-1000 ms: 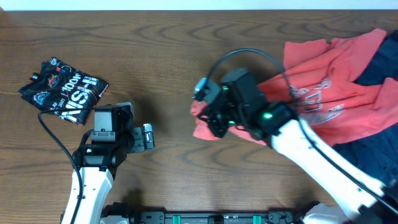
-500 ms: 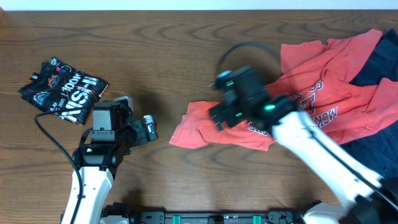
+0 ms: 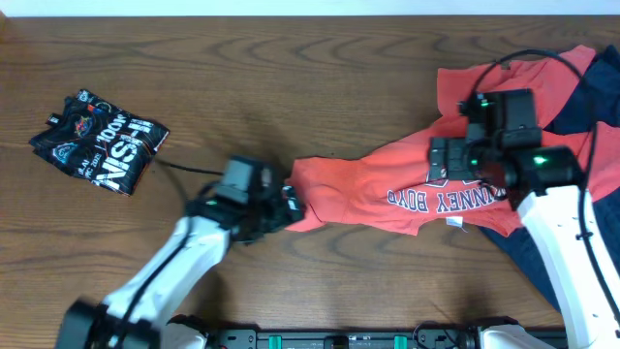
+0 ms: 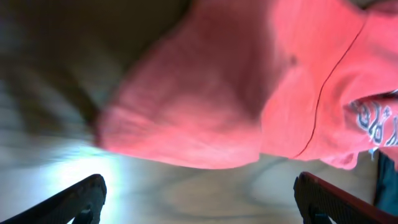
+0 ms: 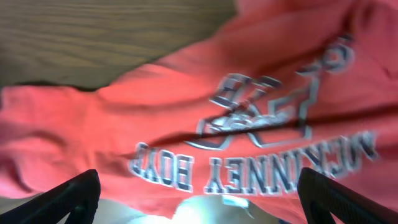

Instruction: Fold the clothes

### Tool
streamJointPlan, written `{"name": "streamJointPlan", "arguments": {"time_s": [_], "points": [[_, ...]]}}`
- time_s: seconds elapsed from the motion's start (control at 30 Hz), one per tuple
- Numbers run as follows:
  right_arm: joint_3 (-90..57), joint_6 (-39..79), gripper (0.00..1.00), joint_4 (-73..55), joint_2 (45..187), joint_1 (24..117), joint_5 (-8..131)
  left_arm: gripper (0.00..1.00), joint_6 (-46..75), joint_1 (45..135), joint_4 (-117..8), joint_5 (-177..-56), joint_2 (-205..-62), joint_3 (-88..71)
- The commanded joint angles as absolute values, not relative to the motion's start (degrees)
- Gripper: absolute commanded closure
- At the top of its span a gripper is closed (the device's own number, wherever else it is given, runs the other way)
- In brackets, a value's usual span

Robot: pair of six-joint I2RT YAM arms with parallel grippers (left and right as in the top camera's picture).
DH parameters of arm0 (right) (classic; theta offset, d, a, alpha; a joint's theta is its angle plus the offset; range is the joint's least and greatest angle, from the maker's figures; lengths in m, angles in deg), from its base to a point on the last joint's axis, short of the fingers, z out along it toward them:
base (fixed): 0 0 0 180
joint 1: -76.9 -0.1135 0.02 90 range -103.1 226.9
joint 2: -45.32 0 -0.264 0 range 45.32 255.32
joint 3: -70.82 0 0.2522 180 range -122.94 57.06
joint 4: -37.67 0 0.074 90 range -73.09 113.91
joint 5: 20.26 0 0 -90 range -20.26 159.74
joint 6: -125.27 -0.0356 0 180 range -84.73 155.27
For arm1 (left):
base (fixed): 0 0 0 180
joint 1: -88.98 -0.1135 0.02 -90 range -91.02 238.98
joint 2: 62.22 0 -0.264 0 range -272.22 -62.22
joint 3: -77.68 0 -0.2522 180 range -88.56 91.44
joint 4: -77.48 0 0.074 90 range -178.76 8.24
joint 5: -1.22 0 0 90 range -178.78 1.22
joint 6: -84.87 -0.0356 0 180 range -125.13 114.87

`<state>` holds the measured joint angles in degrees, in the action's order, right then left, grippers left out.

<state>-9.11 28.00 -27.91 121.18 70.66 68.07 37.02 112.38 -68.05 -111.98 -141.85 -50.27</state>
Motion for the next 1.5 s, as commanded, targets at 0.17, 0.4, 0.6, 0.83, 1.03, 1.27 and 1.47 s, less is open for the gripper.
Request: {"name": "streamJointPlan", "arguments": {"time_s": [0.17, 0.4, 0.6, 0.83, 1.03, 1.27, 1.47], "points": [[-9.79, 27.15, 0.01, -29.55, 120.96, 73.88, 68.2, 0.02, 55.66, 125.51, -88.03, -112.01, -155.99, -49.75], [-9.79, 27.15, 0.01, -29.92, 120.96, 73.9, 68.22, 0.94, 54.86, 127.85, -106.28, -108.6, -164.47, -49.75], [-9.79, 27.17, 0.01, -31.16, 120.96, 73.9, 70.21, 0.94, 44.3, 117.86, -104.81, -111.98, -158.24, -48.74], [-9.79, 27.17, 0.01, -30.97, 120.96, 74.86, 71.89, 0.94, 35.36, 95.68, -95.39, -113.34, -144.82, -43.45], [-9.79, 27.17, 0.01, -31.16, 120.98, 75.01, 71.87, 0.02, 34.05, 82.13, -93.75, -114.35, -146.92, -42.34], [-9.79, 27.2, 0.01, -31.16, 120.98, 75.01, 71.89, 0.02, 34.07, 84.42, -80.36, -126.21, -151.71, -42.36], [-9.79, 27.22, 0.01, -31.21, 120.98, 75.01, 71.89, 0.02, 34.22, 98.04, -75.07, -125.56, -154.88, -43.5]]}}
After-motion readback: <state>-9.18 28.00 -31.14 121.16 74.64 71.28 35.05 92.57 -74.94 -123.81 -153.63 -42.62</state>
